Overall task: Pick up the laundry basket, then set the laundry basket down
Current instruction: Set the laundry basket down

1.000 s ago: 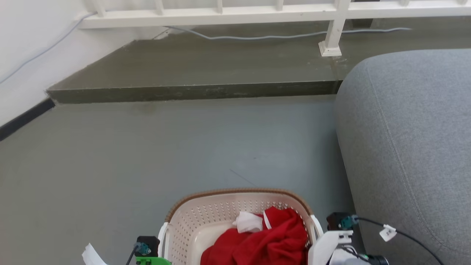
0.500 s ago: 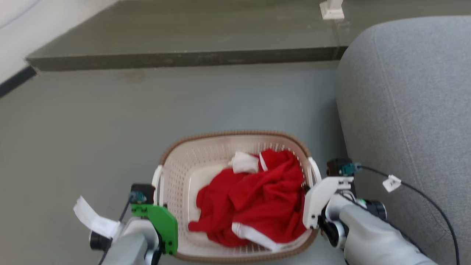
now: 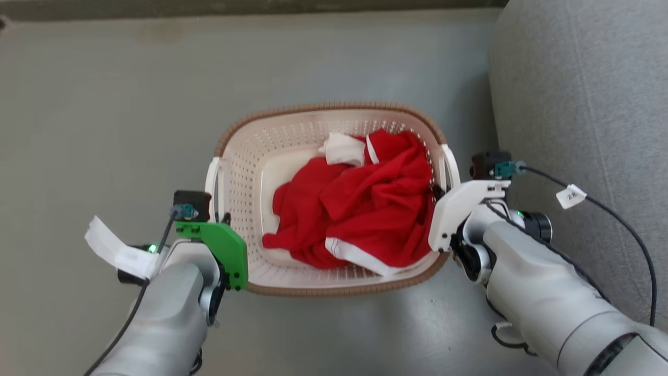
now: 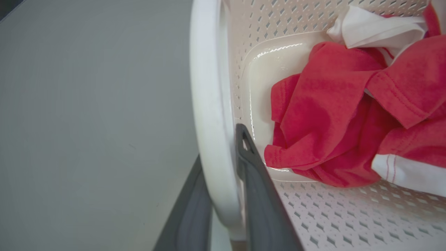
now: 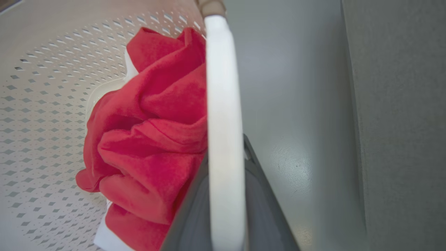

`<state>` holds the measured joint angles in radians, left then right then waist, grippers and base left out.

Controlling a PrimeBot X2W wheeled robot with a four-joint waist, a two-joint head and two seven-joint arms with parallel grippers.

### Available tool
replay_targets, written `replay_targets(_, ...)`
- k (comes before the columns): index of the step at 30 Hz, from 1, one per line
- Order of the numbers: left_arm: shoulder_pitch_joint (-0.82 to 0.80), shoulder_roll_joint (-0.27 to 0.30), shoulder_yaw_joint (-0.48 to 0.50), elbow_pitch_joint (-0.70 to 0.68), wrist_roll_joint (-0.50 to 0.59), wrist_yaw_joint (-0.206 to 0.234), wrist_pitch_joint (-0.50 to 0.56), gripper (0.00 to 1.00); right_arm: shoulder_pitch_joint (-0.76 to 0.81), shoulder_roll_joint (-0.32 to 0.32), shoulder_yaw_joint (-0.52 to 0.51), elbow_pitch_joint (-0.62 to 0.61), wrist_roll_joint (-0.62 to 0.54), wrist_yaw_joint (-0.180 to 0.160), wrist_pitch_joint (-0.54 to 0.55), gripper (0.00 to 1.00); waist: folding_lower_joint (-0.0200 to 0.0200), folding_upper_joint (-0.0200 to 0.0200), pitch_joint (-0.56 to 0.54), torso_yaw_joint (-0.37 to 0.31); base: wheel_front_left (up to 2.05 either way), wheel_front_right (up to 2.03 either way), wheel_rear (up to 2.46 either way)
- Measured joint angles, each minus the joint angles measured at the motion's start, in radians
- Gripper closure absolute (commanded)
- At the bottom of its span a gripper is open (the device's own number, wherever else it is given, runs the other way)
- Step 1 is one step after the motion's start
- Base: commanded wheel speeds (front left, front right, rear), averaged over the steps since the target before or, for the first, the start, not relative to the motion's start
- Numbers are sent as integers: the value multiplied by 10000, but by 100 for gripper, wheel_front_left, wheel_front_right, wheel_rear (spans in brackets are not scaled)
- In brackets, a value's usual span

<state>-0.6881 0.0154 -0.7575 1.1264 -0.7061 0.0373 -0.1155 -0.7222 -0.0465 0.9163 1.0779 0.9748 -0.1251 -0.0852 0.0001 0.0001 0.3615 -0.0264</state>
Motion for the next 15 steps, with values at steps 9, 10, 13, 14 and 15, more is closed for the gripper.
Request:
replay_targets(9,-754,2,132,2,15,84,-196,100,-789,-27,-48,56,-31,0,-211,100,1,0,1264,56,0,0,0)
replay_targets(10,-825,0,136,4,15,86,-219,100,-856,-31,-48,65,-31,0,-230,100,1,0,1404,62,0,0,0)
replay_targets(13,-1036,0,140,4,15,130,-272,100,-1046,-31,-54,115,-33,0,-299,100,1,0,1829,78,0,0,0)
replay_targets(14,-1121,0,142,4,15,130,-276,100,-1123,-33,-65,127,-33,0,-305,100,1,0,1974,84,0,0,0)
replay_targets(15,-1203,0,144,2,17,132,-305,100,-1196,-33,-75,144,-33,0,-380,100,1,0,2115,89,0,0,0)
